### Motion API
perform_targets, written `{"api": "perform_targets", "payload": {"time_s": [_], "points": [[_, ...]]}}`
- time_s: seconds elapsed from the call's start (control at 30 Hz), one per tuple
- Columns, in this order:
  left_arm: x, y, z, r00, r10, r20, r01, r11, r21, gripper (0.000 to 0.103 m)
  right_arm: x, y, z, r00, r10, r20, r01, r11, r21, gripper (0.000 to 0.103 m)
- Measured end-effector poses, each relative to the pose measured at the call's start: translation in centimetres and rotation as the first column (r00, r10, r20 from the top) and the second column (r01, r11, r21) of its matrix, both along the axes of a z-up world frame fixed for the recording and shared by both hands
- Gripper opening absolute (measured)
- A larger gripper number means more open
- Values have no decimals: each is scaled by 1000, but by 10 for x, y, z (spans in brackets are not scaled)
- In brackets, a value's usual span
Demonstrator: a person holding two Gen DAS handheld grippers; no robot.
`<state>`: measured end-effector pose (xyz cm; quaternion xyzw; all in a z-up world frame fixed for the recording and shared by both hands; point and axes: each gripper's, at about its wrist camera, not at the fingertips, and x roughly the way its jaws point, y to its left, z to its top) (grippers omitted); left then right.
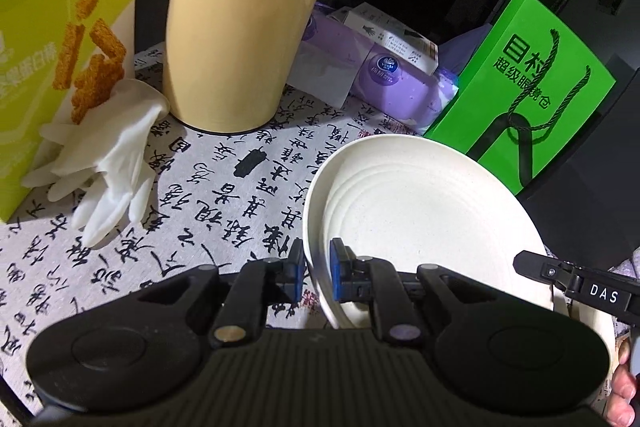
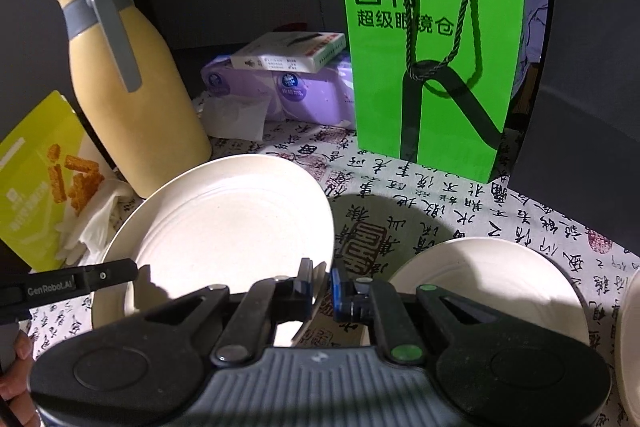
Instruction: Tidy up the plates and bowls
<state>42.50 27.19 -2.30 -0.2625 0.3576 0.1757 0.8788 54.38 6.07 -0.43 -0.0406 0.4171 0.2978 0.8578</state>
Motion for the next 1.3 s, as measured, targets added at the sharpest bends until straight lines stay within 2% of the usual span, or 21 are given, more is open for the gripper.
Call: {"api": "perform_targets", "payload": {"time_s": [1.3], "points": [[-121,-44,78,995,21,98,-29,996,79,12,-123,-46,71,995,4,99,-12,997,79,9]]}}
